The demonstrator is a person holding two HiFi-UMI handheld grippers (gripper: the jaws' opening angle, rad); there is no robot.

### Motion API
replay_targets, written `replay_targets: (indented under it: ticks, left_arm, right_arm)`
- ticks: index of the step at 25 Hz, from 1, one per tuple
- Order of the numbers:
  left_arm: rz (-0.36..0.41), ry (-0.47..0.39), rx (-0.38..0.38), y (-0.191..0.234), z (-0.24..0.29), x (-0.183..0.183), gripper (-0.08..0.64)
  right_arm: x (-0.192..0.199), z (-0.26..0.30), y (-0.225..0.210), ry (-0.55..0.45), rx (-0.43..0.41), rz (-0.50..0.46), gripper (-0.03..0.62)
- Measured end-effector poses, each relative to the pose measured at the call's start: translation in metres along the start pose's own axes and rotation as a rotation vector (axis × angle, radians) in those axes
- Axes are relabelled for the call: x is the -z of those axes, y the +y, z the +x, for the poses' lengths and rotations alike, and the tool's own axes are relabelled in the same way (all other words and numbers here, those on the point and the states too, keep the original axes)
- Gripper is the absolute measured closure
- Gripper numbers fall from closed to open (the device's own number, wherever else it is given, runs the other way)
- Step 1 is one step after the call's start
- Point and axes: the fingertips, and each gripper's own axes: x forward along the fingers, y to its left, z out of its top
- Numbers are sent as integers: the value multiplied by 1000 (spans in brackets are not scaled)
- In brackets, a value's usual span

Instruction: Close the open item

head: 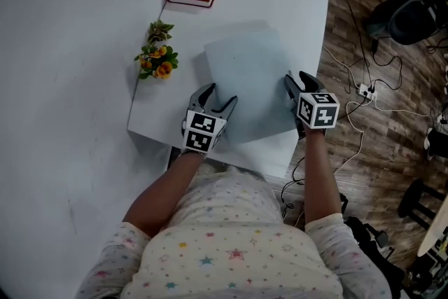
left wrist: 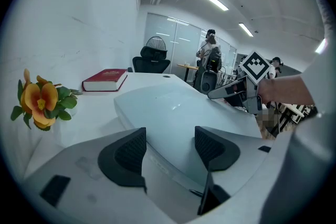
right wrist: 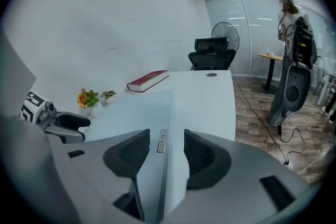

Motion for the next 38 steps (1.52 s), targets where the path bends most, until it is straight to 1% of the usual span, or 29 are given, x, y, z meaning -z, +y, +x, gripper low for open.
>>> replay_targets:
  ticks: [2, 5, 10, 13, 17, 22, 25, 29, 32, 38]
  left_arm:
    - [-1, 0, 1, 0, 0, 0, 270]
    - [-1, 0, 2, -1, -1, 0, 270]
    - [2, -3, 4, -1, -1, 1, 270]
    - [-1, -7, 8, -1, 0, 1, 270]
    - [-26, -34, 47, 0, -4, -2, 269]
    - [3, -21, 89, -2, -6, -3, 268]
    - [8, -13, 120, -1, -9, -6, 268]
    - [0, -29, 121, 7, -18, -9, 268]
    - [-1, -42, 127, 12, -25, -13, 268]
    - [0, -99, 135, 18, -35, -33, 268]
  right_arm:
    - [-2, -1, -3, -10, 18, 3, 388]
    - [1, -1, -7, 1, 39, -8, 387]
    - [1, 1, -4, 27, 82, -83, 388]
    - [1, 2, -3, 37, 96, -111, 391]
    - [2, 3, -3, 42, 102, -95, 394]
    - [-2, 0, -5, 41, 126, -108, 388]
    - [-6, -7, -6, 21, 148, -101, 328]
    - [-10, -16, 1, -9, 156, -91, 333]
    - [-11, -22, 10, -20, 143, -80, 342]
    - [-27, -38, 26, -65, 132, -62, 373]
